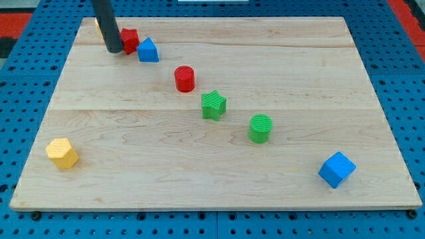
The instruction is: Move the yellow hexagon towards green star
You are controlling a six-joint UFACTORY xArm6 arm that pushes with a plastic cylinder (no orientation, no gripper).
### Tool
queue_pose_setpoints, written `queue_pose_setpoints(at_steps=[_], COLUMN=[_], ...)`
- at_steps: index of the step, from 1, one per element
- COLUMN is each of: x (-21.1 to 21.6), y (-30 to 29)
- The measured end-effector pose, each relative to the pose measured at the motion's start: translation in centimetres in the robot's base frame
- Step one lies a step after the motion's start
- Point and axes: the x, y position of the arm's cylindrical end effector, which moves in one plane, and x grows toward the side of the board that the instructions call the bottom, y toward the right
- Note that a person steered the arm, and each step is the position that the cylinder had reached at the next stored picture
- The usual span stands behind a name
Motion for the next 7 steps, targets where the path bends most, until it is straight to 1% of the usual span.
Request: queue_pose_setpoints(at_steps=[1, 2, 3, 4, 5, 6, 7], x=[2.6, 8.3, 13.8, 21.8, 27.7, 30.3, 33.6], y=[0.4, -3.9, -5.0, -5.7, -7.1, -4.3, -5.4])
